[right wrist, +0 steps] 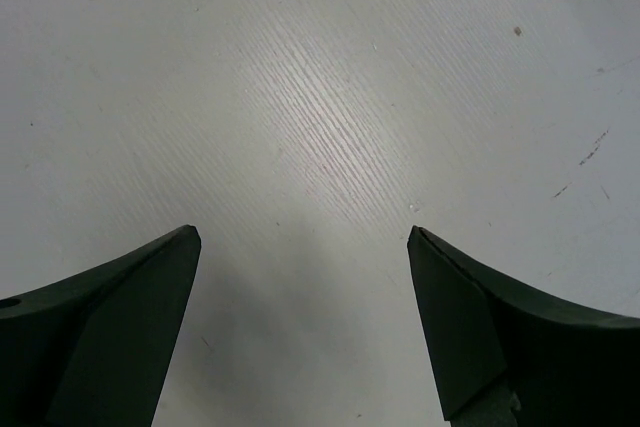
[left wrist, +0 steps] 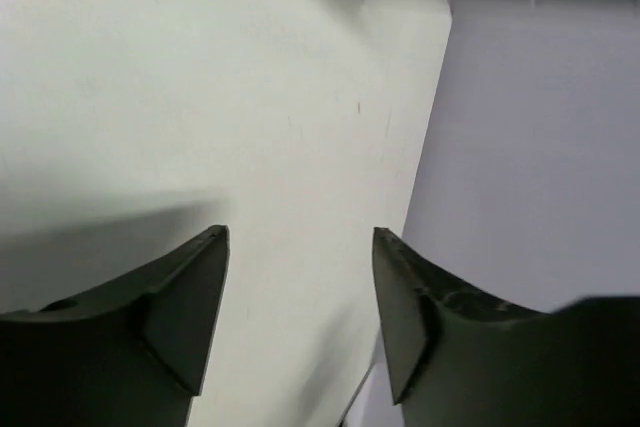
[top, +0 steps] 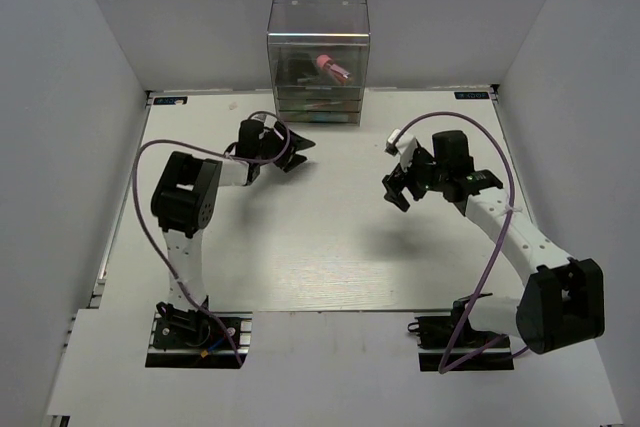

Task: Sort the stationery into containers
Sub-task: Close the drawer

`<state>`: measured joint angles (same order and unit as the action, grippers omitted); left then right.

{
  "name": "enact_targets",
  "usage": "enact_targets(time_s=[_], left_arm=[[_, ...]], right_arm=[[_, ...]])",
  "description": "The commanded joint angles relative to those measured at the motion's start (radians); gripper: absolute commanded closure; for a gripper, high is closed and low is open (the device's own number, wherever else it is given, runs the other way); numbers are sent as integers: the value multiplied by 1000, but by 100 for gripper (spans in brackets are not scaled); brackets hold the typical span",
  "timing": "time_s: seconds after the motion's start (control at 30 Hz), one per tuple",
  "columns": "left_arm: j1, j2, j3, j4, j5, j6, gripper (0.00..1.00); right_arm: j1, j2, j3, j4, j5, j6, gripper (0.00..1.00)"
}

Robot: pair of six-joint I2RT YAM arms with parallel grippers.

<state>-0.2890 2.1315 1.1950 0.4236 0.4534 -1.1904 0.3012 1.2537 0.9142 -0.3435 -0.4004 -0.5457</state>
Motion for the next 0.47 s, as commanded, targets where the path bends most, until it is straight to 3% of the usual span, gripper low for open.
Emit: enact_targets(time_s=[0.0,0.17,0.3,0.43], left_arm=[[-7,-235,-101,15,111,175,29],[-7,-525,-235,-173,70,374,22],[-7,-763,-331,-356,-22,543,20],[-7,-1011,-454,-413,-116,577,19]], right_arm=[[-7,-42,-14,49,21,116,10],[-7,-45,-8,72,181,286,10],[-7,-85,-49,110,201,348,10],[-10,-120,-92,173,218,382,10]])
